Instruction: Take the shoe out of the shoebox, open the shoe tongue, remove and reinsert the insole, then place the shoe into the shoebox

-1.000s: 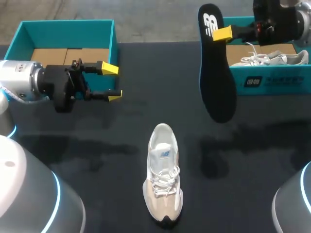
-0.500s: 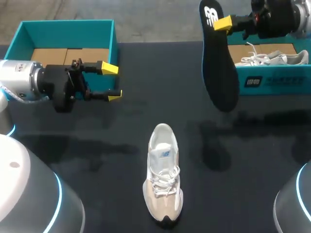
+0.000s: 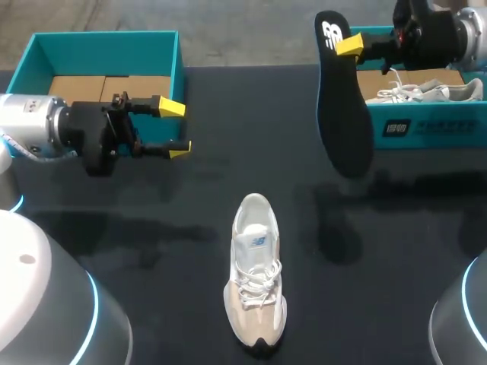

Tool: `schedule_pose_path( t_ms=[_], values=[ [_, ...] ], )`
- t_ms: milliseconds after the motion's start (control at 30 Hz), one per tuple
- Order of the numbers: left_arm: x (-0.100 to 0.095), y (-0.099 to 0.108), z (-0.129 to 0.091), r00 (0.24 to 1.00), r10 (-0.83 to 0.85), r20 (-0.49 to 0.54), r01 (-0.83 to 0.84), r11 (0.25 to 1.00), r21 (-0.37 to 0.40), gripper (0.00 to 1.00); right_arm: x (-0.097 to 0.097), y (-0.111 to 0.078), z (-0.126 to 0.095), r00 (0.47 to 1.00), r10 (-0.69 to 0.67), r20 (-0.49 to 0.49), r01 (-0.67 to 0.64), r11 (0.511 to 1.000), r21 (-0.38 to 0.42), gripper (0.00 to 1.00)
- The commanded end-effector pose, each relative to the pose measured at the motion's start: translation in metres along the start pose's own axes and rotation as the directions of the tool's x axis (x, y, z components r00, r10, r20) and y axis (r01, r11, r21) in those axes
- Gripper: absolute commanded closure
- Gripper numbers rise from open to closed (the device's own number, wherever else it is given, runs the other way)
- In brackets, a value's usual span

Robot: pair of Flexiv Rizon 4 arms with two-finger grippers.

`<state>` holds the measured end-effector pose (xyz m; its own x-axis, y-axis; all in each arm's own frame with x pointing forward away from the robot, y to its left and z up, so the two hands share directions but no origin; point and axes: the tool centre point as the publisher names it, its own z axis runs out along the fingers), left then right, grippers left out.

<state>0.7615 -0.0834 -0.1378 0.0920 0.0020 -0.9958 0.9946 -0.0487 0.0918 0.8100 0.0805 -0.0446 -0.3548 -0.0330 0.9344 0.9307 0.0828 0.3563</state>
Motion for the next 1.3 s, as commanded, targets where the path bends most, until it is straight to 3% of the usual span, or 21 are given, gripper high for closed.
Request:
schedule_pose_path(
  t_ms=[33,233,433,800,867,1100,1300],
  values=[
    [0.0,0.0,0.001,1.0,0.002,0.0,-0.002,1.0,-0.001,0.0,0.0,-0.001,0.0,1.0,0.0,0.002,0.0,1.0,-0.001,1.0],
    [0.0,0.0,0.001,1.0,0.002,0.0,-0.002,1.0,-0.001,0.0,-0.015,0.016,0.016,0.993,0.122,0.003,-0.122,0.992,-0.018,1.0],
    [0.0,0.0,0.001,1.0,0.002,0.0,-0.002,1.0,-0.001,0.0,-0.041,0.03,0.032,0.979,0.205,0.008,-0.204,0.978,-0.042,1.0],
    [0.0,0.0,0.001,1.0,0.002,0.0,-0.002,1.0,-0.001,0.0,-0.075,0.042,0.061,0.93,0.367,0.012,-0.367,0.929,-0.04,1.0],
    [0.0,0.0,0.001,1.0,0.002,0.0,-0.002,1.0,-0.001,0.0,-0.079,0.041,0.064,0.924,0.382,0.017,-0.38,0.922,-0.072,1.0],
    [0.0,0.0,0.001,1.0,0.002,0.0,-0.002,1.0,-0.001,0.0,-0.079,0.041,0.064,0.924,0.382,0.017,-0.38,0.922,-0.072,1.0],
    [0.011,0.001,0.016,1.0,-0.01,0.017,0.01,1.0,0.008,0.0,-0.079,0.041,0.064,0.924,0.382,0.017,-0.38,0.922,-0.072,1.0]
  ],
)
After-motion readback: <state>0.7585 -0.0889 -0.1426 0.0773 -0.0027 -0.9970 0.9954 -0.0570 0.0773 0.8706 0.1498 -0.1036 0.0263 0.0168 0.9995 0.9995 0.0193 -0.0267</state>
